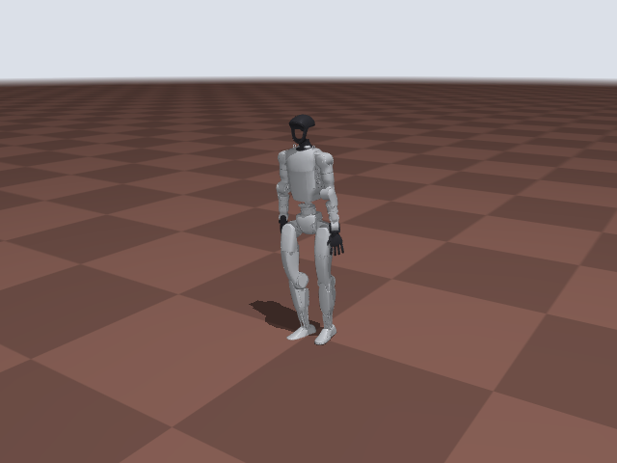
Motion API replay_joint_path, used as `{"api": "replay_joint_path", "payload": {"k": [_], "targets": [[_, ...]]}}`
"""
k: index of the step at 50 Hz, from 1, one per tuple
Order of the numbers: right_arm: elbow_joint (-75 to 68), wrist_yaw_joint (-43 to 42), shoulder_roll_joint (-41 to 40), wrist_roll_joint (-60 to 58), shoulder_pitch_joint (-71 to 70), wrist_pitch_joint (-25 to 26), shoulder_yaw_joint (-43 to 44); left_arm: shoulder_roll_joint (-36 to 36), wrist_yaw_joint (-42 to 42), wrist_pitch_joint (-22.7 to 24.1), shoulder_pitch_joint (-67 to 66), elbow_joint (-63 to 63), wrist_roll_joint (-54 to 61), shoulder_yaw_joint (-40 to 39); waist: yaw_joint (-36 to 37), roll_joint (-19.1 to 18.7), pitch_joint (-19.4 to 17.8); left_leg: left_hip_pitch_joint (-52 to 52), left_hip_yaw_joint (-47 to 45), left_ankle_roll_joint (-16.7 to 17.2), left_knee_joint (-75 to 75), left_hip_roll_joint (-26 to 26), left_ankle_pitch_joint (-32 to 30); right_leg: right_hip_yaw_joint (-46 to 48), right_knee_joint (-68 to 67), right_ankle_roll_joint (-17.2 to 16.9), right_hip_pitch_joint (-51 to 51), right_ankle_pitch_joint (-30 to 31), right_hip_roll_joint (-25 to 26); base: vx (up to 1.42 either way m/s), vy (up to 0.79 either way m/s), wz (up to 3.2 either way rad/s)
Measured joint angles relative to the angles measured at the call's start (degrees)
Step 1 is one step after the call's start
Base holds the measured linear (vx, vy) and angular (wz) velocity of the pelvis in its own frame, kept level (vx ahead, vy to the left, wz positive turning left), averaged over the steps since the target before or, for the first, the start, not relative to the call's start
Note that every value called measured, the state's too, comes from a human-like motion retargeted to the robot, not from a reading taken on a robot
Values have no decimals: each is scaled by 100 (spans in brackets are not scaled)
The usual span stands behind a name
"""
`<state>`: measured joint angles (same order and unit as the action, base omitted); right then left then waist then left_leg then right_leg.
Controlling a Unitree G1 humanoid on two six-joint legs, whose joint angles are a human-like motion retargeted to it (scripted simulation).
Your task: Upper body actions
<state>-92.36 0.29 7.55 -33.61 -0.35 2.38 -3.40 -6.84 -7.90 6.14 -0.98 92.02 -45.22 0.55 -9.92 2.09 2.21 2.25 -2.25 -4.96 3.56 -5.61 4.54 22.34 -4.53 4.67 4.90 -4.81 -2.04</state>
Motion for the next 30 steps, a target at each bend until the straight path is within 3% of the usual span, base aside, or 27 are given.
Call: {"api": "replay_joint_path", "payload": {"k": [21,27,30], "targets": [[-132,-5,6,-44,-43,-25,-112,-128,-103,126,-132,-27,75,-207,-162,-45,-11,104,-137,215,177,171,8,-122,166,236,-18,-44,145,-2,-7,-4],[-288,-6,-4,-47,-143,-35,-173,-188,-297,230,-225,-66,40,-349,-272,29,-12,495,-103,478,839,227,-9,-94,175,292,16,-157,77,-2,-7,10],[-385,-3,-1,-52,-239,-27,-205,-240,-354,257,-255,-36,59,-405,-290,118,-24,914,-78,701,1516,204,-315,-111,145,321,56,-226,-33,-2,-7,7]]}}
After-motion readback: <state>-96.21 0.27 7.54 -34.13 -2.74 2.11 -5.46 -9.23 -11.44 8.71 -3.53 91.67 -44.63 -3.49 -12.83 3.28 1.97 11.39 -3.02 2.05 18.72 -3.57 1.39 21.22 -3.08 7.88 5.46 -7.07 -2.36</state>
